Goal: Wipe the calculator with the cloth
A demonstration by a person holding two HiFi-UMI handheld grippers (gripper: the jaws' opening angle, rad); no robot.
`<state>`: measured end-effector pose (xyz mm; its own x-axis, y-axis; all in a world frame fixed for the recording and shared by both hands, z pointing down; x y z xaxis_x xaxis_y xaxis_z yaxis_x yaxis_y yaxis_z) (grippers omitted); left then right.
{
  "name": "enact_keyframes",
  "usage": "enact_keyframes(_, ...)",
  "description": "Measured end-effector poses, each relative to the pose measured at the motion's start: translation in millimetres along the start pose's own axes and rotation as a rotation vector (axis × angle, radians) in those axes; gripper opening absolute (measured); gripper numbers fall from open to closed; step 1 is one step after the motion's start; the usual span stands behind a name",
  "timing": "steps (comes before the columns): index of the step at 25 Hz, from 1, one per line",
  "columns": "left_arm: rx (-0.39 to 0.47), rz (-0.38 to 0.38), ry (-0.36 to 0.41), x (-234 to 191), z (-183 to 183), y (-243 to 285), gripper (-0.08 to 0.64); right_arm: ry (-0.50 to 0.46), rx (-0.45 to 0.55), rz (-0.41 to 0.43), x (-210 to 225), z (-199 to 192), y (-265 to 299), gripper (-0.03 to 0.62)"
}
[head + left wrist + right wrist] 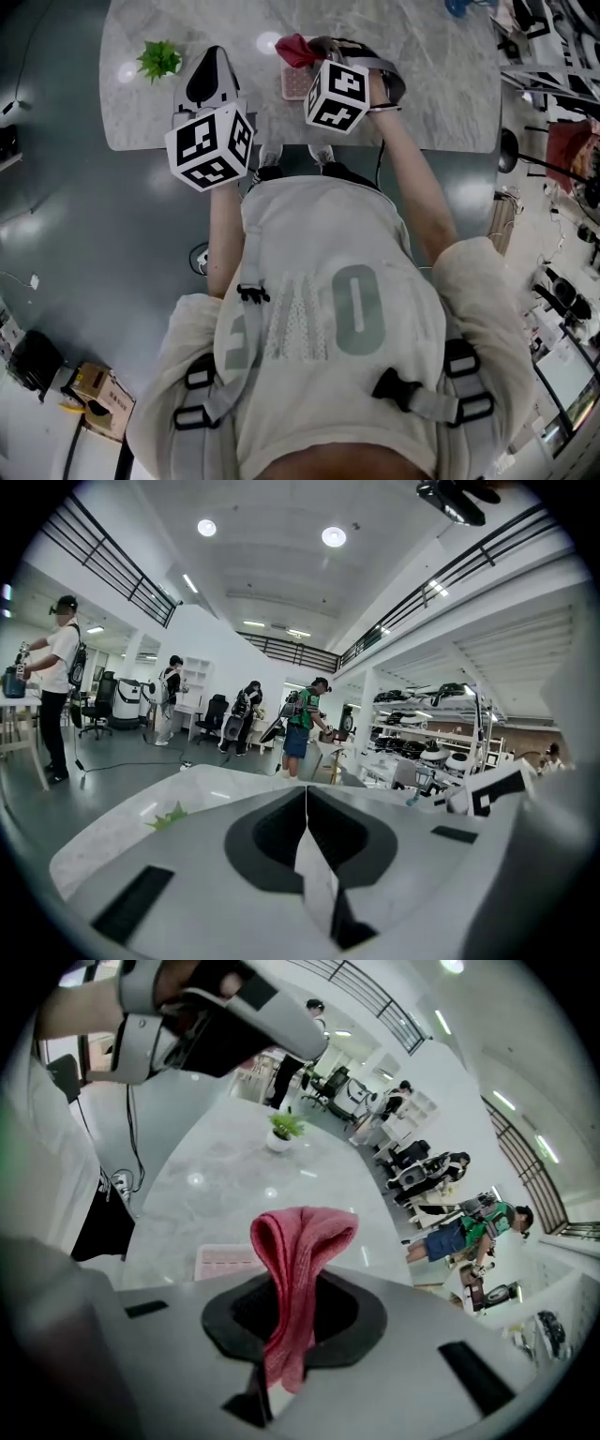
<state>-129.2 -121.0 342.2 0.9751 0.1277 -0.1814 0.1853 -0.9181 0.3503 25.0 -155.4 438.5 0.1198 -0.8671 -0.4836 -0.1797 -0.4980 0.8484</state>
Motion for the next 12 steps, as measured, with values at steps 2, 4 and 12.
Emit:
enact_keyframes(2,0.013,-0.009,0.014,3.7,7.9,3.0,0.021,0.056,0.034,-0.055,22.6,-1.5,-15.0,0.055)
enact_keyframes(4,0.024,-0.018,0.033,9.2,14.9,5.8,0.021,0.123,0.076,-0.100,42.0,-3.9,-31.2,0.055)
enact_keyframes(12,0.052,-0.063,0.133,42.9,40.5,9.9,0.021,0.447,0.276,-0.245,86.1,-27.3,-96.2,0.055)
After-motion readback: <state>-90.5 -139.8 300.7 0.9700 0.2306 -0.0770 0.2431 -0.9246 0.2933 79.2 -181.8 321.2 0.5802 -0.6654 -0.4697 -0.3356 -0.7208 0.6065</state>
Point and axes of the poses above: the fingertips, and each gripper's own axes: y forward along the fingers, x to its right, z out of its top, the point moved 5 cm from there along -y, backward along the fingers, and after that the axes turned 7 degrees about -x, right-handed, at the moved point
